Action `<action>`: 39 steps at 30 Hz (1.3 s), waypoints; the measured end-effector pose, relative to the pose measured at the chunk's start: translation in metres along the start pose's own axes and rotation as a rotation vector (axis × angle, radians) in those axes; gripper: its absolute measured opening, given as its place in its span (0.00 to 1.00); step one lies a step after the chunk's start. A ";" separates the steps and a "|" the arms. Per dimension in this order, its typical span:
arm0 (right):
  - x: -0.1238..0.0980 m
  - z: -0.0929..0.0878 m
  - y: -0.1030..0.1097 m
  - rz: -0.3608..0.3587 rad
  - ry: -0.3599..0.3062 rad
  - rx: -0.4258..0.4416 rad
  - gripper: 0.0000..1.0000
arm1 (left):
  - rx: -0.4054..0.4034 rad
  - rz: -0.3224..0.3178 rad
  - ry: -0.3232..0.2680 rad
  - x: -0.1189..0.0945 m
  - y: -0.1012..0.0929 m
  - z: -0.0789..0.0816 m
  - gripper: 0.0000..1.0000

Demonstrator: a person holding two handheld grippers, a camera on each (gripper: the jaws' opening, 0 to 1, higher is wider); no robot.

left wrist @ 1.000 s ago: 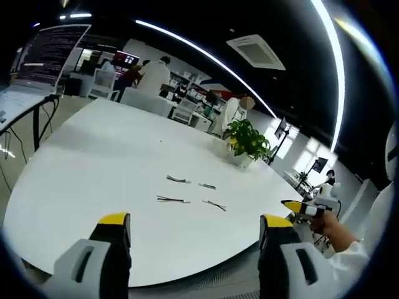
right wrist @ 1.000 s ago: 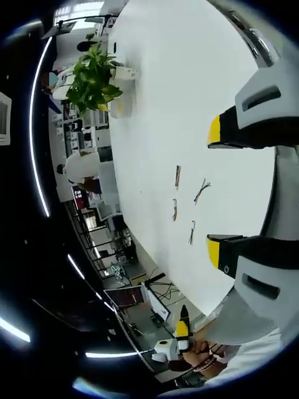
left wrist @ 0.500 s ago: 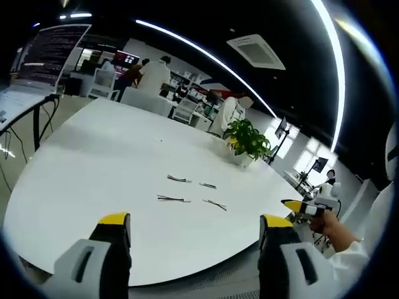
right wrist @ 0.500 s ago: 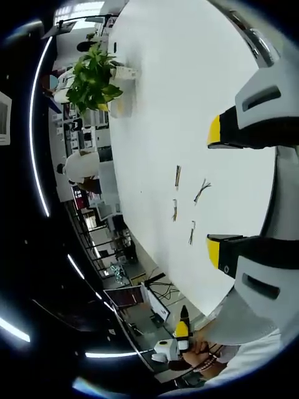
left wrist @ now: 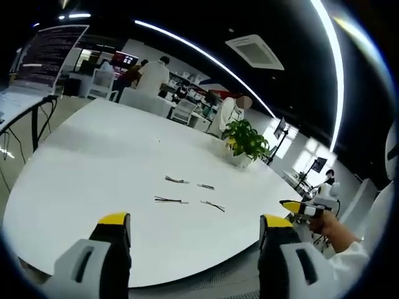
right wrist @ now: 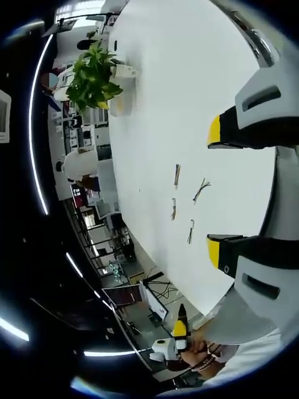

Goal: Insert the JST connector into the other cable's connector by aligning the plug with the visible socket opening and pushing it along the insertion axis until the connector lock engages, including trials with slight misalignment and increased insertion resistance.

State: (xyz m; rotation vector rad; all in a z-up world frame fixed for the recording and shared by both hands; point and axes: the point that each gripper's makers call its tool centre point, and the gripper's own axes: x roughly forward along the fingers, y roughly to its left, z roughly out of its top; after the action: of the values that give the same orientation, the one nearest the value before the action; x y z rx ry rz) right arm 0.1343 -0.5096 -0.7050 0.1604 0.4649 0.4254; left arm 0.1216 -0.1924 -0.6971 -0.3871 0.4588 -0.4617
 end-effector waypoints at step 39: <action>0.015 0.013 -0.025 -0.033 -0.004 0.016 0.53 | 0.018 -0.041 0.033 0.035 -0.005 0.016 0.83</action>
State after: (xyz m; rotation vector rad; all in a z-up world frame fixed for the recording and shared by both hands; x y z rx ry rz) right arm 0.1613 -0.5262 -0.7051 0.1684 0.4665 0.3890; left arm 0.1557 -0.2099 -0.6926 -0.3729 0.4796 -0.5120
